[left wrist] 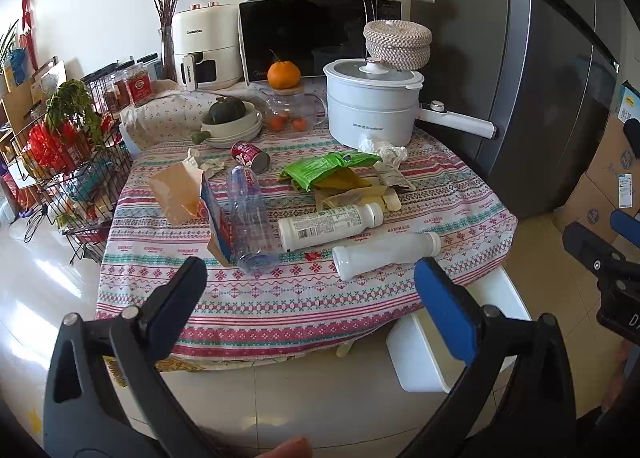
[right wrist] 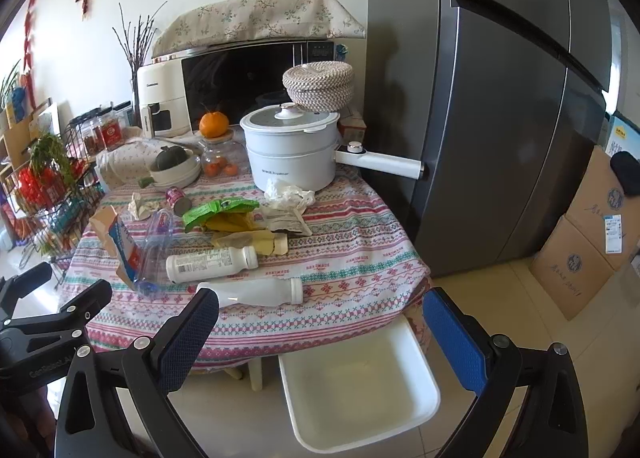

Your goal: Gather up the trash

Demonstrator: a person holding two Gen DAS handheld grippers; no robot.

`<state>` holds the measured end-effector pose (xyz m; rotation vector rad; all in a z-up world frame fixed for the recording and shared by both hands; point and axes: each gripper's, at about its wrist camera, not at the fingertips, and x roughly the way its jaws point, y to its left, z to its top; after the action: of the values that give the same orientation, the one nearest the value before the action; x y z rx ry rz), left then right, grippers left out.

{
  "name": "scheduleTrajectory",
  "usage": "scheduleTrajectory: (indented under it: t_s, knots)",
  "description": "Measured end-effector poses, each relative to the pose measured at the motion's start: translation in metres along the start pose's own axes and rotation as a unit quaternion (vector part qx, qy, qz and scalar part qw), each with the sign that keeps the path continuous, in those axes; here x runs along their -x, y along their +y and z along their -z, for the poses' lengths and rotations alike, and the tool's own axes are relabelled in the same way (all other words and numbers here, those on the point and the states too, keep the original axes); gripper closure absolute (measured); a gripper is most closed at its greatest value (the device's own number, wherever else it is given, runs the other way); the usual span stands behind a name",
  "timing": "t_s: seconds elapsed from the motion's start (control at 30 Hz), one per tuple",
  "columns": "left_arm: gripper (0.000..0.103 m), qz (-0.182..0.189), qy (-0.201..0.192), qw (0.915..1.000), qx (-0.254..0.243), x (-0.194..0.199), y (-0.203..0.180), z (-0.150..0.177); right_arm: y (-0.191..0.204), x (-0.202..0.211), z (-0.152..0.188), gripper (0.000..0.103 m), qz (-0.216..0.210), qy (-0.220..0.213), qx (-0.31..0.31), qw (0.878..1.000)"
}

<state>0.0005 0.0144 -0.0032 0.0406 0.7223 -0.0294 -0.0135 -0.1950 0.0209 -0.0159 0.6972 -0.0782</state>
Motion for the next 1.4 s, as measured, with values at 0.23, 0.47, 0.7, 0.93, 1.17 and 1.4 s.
scheduleTrajectory:
  t_s: [0.23,0.47,0.7,0.93,1.17,1.4]
  knots:
    - [0.0,0.0,-0.005,1.0,0.005,0.001,0.003,-0.001,-0.001,0.0,-0.001,0.0,0.0,0.0,-0.001,1.0]
    - [0.0,0.001,-0.009,0.9999,0.01,0.002,0.004,-0.003,-0.002,-0.002,-0.001,0.0,0.002,0.003,-0.002,1.0]
    - [0.0,0.011,-0.026,0.9995,0.015,0.007,0.004,-0.004,-0.003,0.008,-0.005,0.0,0.02,-0.022,-0.003,1.0]
    - [0.0,0.015,-0.032,0.9992,0.018,0.009,0.006,-0.004,0.0,0.011,-0.005,0.0,0.044,-0.032,0.005,0.999]
    - [0.0,0.017,-0.043,0.9989,0.009,0.012,0.002,-0.004,-0.001,0.016,-0.006,0.0,0.046,-0.043,0.008,0.998]
    - [0.0,0.019,-0.04,0.999,0.01,0.01,0.002,-0.004,-0.003,0.019,-0.006,0.0,0.044,-0.047,0.004,0.998]
